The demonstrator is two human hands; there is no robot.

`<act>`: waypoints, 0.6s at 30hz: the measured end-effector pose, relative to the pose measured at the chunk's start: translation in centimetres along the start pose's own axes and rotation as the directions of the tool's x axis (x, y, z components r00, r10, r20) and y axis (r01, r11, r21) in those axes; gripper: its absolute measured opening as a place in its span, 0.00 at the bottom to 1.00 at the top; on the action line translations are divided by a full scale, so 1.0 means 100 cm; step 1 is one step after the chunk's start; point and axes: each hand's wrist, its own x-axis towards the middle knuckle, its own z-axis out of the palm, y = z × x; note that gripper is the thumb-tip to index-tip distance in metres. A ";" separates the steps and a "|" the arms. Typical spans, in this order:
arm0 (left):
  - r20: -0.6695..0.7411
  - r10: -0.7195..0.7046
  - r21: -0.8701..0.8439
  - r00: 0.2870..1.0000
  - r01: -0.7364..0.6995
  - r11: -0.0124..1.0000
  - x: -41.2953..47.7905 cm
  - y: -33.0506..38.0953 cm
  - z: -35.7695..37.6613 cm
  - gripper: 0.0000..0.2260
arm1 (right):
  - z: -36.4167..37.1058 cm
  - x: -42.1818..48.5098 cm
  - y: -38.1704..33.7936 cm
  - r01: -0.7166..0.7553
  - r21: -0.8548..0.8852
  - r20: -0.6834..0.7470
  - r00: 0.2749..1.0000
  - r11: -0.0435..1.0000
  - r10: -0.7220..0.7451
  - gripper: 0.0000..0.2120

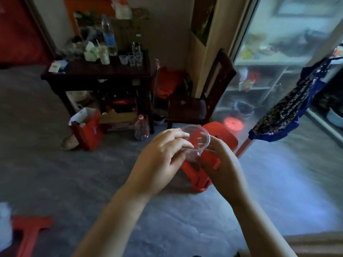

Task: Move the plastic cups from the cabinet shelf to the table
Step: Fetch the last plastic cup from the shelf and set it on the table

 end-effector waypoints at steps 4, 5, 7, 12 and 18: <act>-0.048 -0.066 0.042 0.997 0.068 0.997 0.010 -0.035 -0.016 0.06 | 0.031 0.040 0.005 0.026 0.016 0.076 0.997 1.000 -0.027 0.22; -0.059 -0.070 0.051 0.996 0.073 0.996 0.013 -0.041 -0.018 0.06 | 0.035 0.047 0.006 0.043 0.009 0.079 0.996 0.999 -0.044 0.21; -0.082 -0.098 0.076 0.992 0.105 0.992 0.023 -0.061 -0.024 0.06 | 0.052 0.072 0.011 0.064 0.007 0.107 0.992 0.998 -0.064 0.22; -0.116 -0.164 0.138 0.980 0.180 0.974 0.059 -0.115 -0.035 0.05 | 0.095 0.140 0.034 0.082 0.044 0.166 0.982 0.996 -0.088 0.22; -0.153 -0.165 0.216 0.974 0.196 0.956 0.136 -0.183 -0.047 0.06 | 0.132 0.247 0.067 0.133 0.172 0.197 0.966 0.976 -0.166 0.23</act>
